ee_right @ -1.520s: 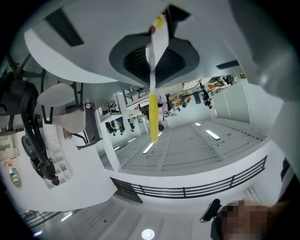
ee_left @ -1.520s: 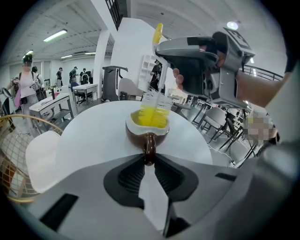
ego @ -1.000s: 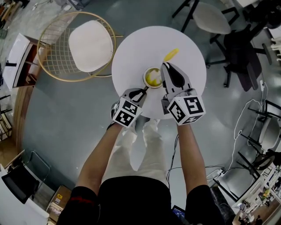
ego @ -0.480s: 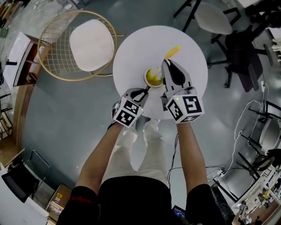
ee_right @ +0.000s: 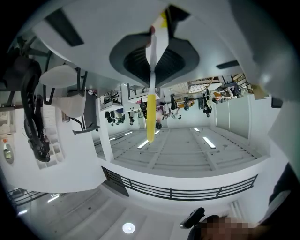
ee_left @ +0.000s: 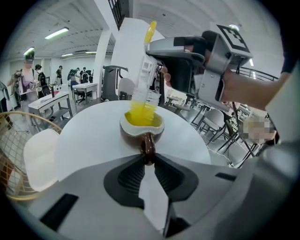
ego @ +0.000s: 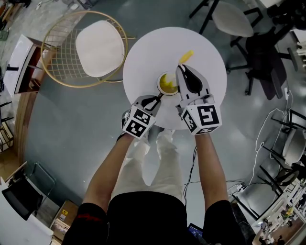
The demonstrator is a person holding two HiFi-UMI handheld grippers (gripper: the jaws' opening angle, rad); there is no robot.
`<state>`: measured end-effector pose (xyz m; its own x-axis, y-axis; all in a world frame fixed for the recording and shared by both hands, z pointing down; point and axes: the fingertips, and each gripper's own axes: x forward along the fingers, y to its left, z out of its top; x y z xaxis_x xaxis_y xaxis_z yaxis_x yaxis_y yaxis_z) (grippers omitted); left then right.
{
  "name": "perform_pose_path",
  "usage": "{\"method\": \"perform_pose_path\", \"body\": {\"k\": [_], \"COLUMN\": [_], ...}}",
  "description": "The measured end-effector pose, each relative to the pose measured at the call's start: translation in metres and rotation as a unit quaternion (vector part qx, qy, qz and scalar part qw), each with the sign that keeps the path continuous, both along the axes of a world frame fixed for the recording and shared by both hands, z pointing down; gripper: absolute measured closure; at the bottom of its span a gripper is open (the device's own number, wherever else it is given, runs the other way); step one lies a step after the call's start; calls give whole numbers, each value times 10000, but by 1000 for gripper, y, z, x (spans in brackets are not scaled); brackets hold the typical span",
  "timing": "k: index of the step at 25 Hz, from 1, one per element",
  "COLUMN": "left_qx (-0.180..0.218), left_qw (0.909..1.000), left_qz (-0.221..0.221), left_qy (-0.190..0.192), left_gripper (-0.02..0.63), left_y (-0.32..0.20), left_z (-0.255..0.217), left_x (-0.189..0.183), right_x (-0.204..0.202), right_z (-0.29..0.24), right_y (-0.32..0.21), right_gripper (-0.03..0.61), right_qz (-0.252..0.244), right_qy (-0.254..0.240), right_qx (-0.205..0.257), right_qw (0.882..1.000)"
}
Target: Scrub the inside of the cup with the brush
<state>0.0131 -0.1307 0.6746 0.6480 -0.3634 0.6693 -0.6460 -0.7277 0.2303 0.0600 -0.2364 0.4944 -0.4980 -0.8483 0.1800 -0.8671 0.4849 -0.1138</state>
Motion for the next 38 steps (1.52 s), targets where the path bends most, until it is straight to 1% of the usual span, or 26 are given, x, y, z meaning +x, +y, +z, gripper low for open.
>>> {"method": "perform_pose_path", "body": {"k": [5, 10, 19, 24, 31, 38], "left_qx": [36, 51, -7, 4, 3, -44], "left_qw": [10000, 10000, 10000, 10000, 10000, 10000], "left_qz": [-52, -11, -53, -37, -10, -10], "left_qy": [35, 36, 45, 39, 44, 67], "left_gripper": [538, 538, 538, 538, 538, 538], "left_y": [-2, -2, -2, -2, -2, 0], "left_z": [-3, -1, -4, -5, -5, -3], "left_x": [-1, -1, 0, -1, 1, 2], "right_x": [10, 13, 10, 2, -10, -15], "right_z": [2, 2, 5, 2, 2, 1], "right_y": [4, 9, 16, 15, 11, 2], "right_gripper": [532, 532, 532, 531, 531, 531], "right_qz": [72, 35, 94, 68, -80, -78], "right_qy": [34, 36, -319, -387, -326, -332], "right_qx": [-180, -297, -617, -629, -568, -499], "right_qw": [9998, 9995, 9975, 9972, 9978, 9982]}}
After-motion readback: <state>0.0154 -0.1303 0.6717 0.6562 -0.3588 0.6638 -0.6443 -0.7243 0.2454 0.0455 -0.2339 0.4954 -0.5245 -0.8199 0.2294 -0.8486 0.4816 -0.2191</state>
